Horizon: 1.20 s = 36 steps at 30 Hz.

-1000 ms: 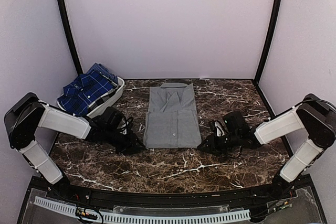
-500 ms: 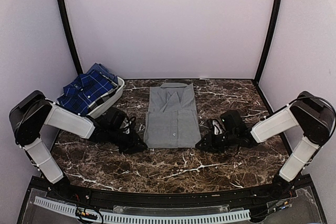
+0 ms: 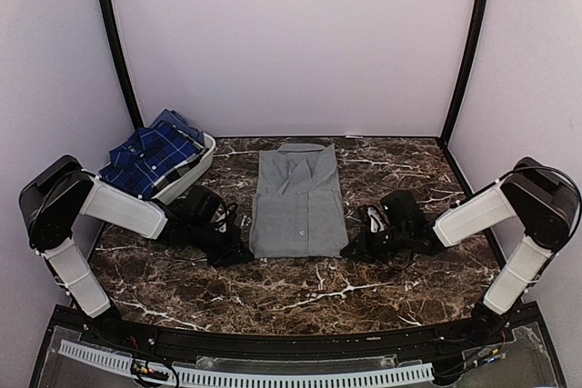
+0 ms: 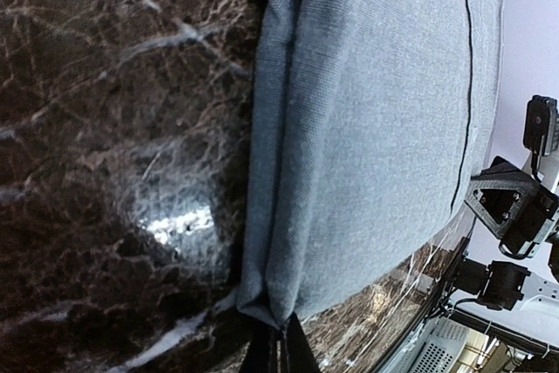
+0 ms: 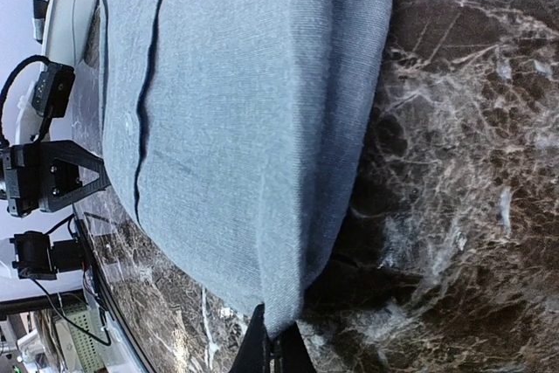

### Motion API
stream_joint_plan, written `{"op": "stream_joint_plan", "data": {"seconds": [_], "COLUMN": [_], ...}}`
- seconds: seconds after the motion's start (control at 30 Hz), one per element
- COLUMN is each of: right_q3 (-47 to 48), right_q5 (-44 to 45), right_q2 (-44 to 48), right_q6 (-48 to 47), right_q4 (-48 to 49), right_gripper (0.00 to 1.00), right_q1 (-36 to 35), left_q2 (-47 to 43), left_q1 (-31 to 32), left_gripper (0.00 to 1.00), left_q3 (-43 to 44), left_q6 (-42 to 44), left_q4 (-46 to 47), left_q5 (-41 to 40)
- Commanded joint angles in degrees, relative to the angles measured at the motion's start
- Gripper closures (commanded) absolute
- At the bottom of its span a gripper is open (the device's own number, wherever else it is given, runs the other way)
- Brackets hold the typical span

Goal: Fold and stack the long sleeve shirts
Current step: Move the 2/3-rectangle-folded shirt to the center of the board, then pick up the 2/3-rectangle-folded shirt from the center of the board.

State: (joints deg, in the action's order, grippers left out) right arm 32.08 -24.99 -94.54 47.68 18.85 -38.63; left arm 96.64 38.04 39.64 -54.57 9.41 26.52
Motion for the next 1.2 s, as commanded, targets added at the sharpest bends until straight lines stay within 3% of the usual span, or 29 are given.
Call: {"op": "stream_joint_plan", "data": {"seconds": [0.0,0.37,0.8,1.0,1.1,1.17], "right_q3": [-0.9,-8.3,-14.3,-6.2,3.2,8.4], "right_q5": [0.4,3.6,14.0,17.1,18.7,15.6], "right_q2": [2.8,14.9,41.4,45.7,40.1,34.3], "right_q6": [-0.4,2.6,11.3,9.1,4.7,1.5], "right_q4": [0.7,-1.0,-12.7,-22.2,-27.2,-27.5], "right_gripper": [1.00,1.00,1.00,1.00,1.00,1.00], "right_q1": [-0.2,-3.6,-16.3,-16.7,-13.8,-9.2], "left_q2": [-3.9,-13.9,-30.3,-33.0,-31.3,-29.1], "left_q1": [0.7,5.7,21.2,22.7,20.7,16.9], "left_gripper": [1.00,1.00,1.00,1.00,1.00,1.00], "left_q3": [0.8,-3.3,-6.4,-1.3,3.8,7.0], "left_q6": [0.9,-2.4,-11.0,-9.4,-7.0,-5.1], "left_q4": [-3.6,-6.3,-10.4,-14.2,-17.9,-18.3], "left_q5": [-1.3,-6.0,-19.5,-22.9,-24.3,-20.6]}}
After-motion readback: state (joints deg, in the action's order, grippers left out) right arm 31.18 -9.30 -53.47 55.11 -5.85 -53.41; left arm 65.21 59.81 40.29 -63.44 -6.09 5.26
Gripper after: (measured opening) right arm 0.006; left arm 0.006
